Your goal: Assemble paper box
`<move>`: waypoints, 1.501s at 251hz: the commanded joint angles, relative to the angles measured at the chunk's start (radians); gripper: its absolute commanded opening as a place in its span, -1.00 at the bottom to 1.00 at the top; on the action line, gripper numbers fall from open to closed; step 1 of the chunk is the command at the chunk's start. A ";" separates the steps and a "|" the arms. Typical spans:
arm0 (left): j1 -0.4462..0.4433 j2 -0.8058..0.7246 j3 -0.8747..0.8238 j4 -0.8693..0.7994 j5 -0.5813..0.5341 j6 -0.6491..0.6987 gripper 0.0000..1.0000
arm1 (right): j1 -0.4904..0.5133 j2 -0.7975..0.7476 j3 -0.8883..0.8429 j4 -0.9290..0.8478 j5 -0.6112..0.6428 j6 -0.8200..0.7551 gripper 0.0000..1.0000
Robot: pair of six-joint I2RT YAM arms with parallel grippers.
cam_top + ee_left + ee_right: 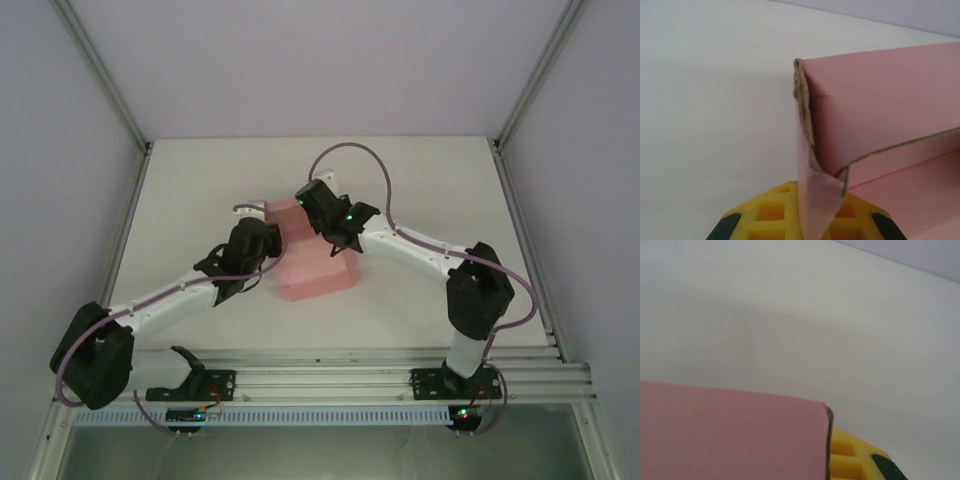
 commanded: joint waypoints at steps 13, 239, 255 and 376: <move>-0.014 -0.038 0.059 -0.086 -0.098 -0.046 -1.00 | -0.089 0.070 -0.027 -0.243 0.499 0.190 -0.98; -0.030 0.008 0.105 -0.111 -0.070 -0.100 -1.00 | -0.218 -0.324 -0.485 0.563 -0.783 -0.081 0.53; -0.029 0.012 0.107 -0.109 -0.064 -0.101 -1.00 | -0.220 -0.370 -0.509 0.572 -0.850 -0.086 0.72; 0.050 0.041 0.189 -0.279 0.140 0.090 -1.00 | -0.308 -0.625 -0.599 0.301 -0.599 -0.008 0.99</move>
